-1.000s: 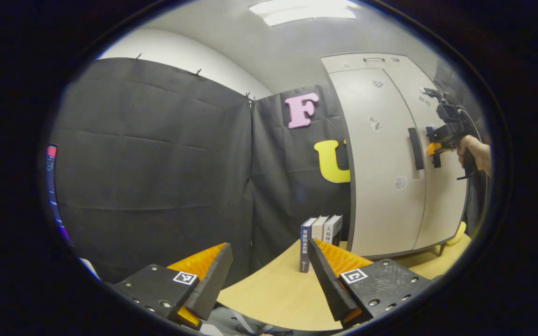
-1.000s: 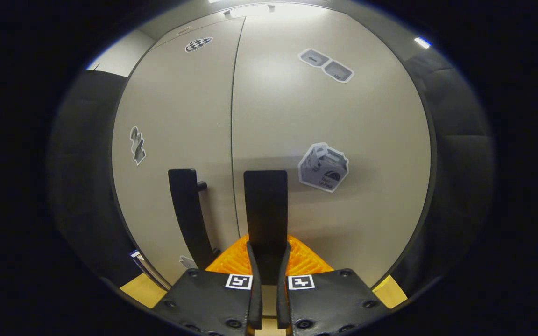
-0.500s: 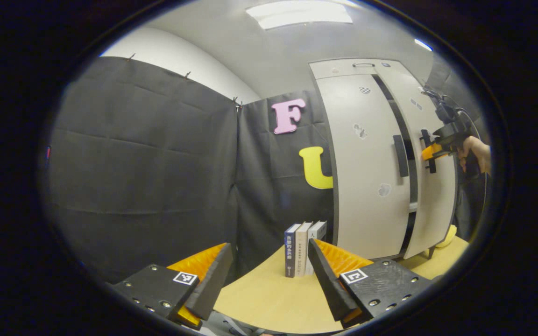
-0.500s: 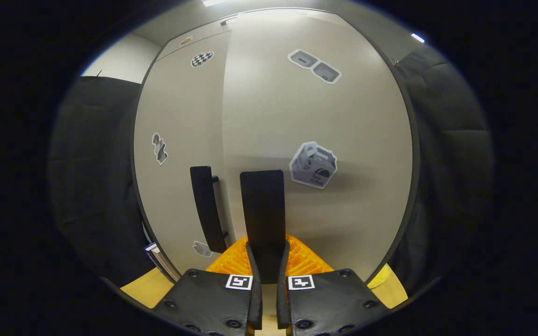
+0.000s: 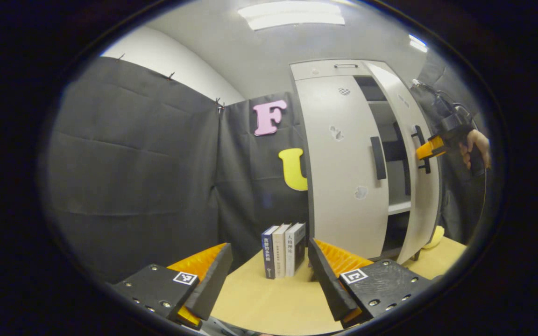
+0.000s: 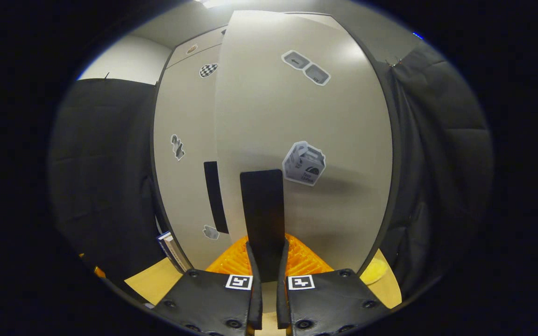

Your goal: Open the right door of the double-door shoe cabinet with the right hand, and open the left door with the left hand.

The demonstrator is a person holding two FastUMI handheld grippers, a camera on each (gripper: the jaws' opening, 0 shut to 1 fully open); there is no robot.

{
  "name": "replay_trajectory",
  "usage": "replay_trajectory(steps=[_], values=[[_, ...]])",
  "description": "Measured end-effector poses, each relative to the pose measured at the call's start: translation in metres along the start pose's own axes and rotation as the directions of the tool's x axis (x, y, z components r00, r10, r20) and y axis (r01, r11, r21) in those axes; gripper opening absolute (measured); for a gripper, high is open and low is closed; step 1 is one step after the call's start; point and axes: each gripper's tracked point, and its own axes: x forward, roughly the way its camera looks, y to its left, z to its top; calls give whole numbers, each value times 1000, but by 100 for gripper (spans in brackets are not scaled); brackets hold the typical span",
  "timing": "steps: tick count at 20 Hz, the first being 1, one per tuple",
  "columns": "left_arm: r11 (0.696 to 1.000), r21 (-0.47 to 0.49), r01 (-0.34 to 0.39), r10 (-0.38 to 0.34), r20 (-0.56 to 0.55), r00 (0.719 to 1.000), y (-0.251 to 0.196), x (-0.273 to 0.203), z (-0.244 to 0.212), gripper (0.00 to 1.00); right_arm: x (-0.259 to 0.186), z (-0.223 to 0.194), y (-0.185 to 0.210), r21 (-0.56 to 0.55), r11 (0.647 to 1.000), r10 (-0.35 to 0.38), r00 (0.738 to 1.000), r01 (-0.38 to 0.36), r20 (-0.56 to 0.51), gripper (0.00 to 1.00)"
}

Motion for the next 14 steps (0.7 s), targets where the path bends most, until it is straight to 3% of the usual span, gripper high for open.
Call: replay_trajectory(steps=[14], values=[[988, 22, 156, -156, 23, 987, -95, 10, 14, 95, -33, -3, -24, -7, 999, 49, 999, -49, -3, 13]])
